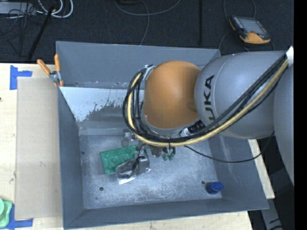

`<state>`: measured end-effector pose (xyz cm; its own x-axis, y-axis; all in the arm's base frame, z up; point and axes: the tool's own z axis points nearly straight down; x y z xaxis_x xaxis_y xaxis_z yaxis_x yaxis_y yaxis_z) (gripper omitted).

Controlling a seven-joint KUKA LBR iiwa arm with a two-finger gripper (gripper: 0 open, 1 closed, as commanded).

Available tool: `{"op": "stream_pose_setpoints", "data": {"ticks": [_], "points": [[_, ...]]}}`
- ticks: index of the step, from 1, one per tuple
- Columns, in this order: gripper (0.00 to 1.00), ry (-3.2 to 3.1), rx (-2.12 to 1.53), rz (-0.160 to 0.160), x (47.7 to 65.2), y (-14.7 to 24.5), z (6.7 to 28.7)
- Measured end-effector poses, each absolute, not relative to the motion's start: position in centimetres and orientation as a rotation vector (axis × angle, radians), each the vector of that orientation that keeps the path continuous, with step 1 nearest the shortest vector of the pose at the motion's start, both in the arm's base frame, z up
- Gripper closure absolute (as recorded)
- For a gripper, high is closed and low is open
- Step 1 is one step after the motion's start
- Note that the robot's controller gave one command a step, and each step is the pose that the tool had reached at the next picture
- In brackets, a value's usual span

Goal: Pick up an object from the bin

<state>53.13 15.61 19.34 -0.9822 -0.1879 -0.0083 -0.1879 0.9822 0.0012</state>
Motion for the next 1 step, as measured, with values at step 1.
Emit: {"op": "stream_pose_setpoints", "data": {"ticks": [1], "points": [[1.00,2.844,-1.320,-0.001,55.15,15.68,28.61]]}}
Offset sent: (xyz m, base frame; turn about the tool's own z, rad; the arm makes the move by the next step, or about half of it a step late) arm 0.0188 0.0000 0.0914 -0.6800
